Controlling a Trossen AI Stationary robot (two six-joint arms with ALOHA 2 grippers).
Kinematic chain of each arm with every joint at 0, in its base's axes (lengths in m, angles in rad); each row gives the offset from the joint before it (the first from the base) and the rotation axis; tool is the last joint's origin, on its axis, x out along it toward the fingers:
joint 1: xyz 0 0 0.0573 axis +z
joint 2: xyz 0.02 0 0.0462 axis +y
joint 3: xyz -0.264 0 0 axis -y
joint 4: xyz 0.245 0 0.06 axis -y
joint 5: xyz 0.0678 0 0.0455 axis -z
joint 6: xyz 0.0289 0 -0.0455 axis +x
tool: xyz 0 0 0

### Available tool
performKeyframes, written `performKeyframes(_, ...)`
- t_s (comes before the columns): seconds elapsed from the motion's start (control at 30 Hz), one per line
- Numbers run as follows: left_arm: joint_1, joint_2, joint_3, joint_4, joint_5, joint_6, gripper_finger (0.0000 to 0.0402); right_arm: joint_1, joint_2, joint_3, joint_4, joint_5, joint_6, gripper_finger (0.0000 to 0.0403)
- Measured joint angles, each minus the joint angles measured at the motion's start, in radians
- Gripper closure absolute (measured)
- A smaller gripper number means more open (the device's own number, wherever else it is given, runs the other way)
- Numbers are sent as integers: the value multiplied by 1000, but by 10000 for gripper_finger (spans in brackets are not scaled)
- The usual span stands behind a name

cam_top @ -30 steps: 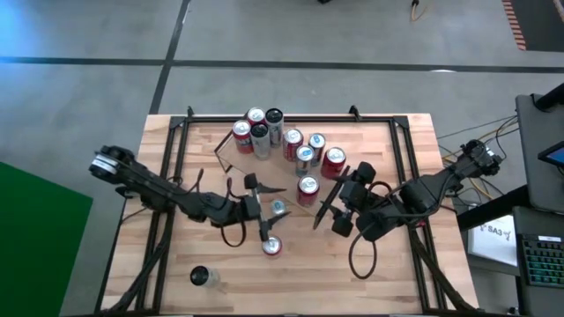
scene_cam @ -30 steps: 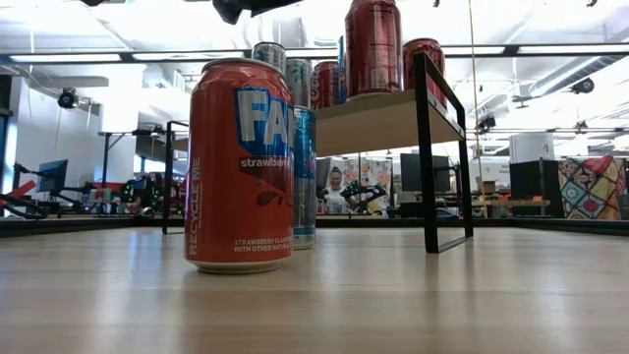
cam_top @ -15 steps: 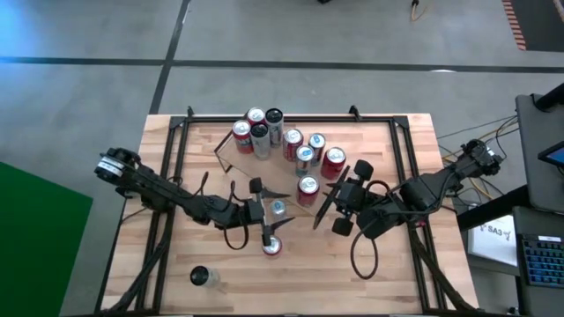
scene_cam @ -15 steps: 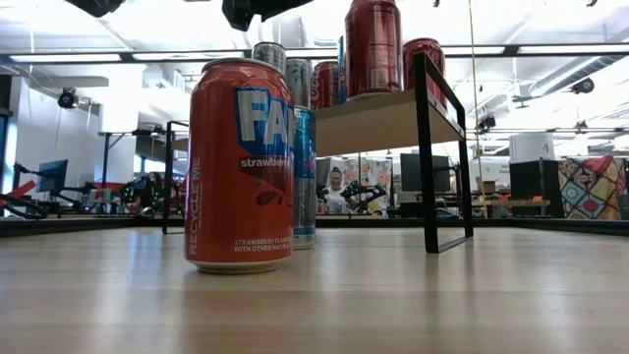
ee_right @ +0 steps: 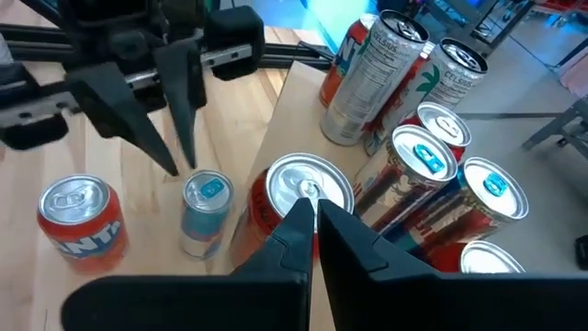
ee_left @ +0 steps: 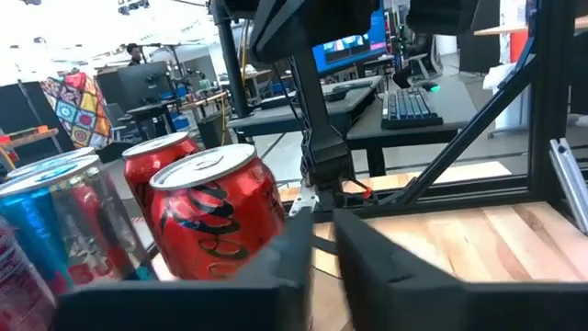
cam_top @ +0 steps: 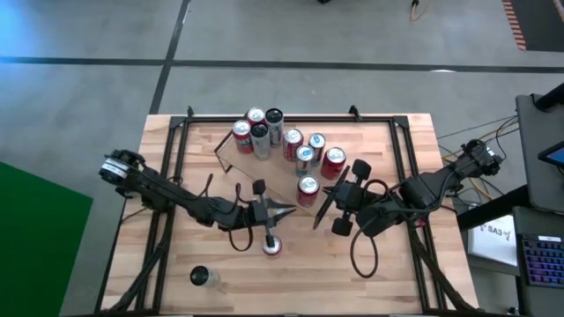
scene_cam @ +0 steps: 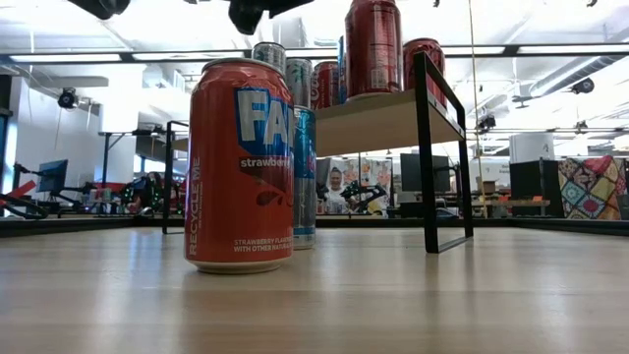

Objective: Place canned beverage on shelf
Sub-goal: Put the red/black soda can on the shelf, align with the other red/black soda can

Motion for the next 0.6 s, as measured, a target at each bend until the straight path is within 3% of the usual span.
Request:
performKeyframes(0.07,0,27,21,3,0,8,390,-5,1,12,-2,-6,0,394)
performKeyframes(0.47,-4,106,108,-66,-33,38,401,-57,12,46,-2,-154,1,394)
performKeyframes(0.6,-6,104,107,-72,-107,49,401,-78,28,41,13,-153,-49,394)
